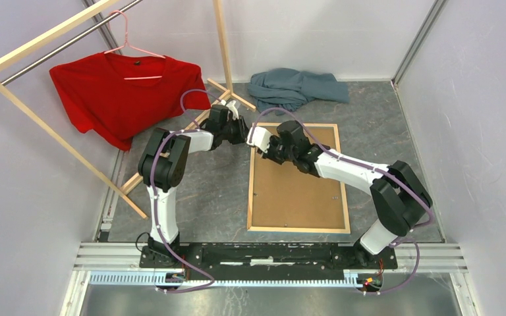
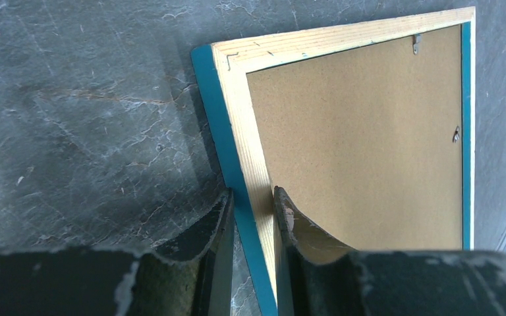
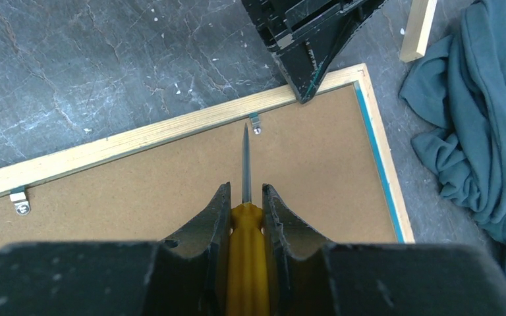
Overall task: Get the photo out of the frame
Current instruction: Release the photo frame item from the photo frame.
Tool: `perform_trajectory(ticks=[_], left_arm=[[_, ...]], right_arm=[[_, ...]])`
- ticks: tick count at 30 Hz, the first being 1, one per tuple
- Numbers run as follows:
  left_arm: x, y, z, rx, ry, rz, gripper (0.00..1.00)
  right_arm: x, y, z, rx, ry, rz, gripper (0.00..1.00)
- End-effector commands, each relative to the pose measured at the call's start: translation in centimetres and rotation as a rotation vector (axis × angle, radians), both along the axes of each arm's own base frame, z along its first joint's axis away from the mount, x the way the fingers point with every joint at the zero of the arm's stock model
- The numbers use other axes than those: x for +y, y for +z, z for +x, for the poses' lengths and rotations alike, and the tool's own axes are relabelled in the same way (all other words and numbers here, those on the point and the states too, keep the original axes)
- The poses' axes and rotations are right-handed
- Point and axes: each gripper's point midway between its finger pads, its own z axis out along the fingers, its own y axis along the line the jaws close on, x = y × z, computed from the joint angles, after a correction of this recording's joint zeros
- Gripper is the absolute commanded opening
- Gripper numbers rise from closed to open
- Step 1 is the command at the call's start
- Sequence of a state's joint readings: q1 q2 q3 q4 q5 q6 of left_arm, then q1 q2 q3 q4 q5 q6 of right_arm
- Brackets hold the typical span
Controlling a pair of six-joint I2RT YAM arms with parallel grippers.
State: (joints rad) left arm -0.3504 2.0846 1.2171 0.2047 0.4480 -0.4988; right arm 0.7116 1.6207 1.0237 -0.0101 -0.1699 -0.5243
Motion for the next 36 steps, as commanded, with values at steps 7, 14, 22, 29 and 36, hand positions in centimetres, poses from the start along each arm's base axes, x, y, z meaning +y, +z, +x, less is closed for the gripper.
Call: perform_trajectory(ticks=[7, 14, 22, 29, 36], left_arm=[[-0.1, -1.9, -1.4, 0.08, -0.008, -0.012, 0.3], [-0.1, -2.0, -1.4, 0.082, -0.015, -0.016, 0.29], [-0.3, -2.1, -1.6, 0.088, -0.023, -0.024, 0.28], [-0.3, -2.1, -1.6, 0.089, -0.023, -0.024, 0.27], [-0.3, -2.4, -1.6, 0.095, -0.022, -0.023, 0.27]], right_arm=[[0.9, -1.4, -0.2, 0.007, -0.032, 0.031, 0.0], [0.3, -2.2, 0.6, -0.011, -0.103, 0.03, 0.0], [0.2, -3.2, 0.9, 0.003, -0.14, 0.038, 0.0], [0.0, -3.3, 1.2, -0.006, -0.165, 0.037, 0.0], [-0.2, -3.5, 1.4, -0.008, -0.18, 0.032, 0.0]])
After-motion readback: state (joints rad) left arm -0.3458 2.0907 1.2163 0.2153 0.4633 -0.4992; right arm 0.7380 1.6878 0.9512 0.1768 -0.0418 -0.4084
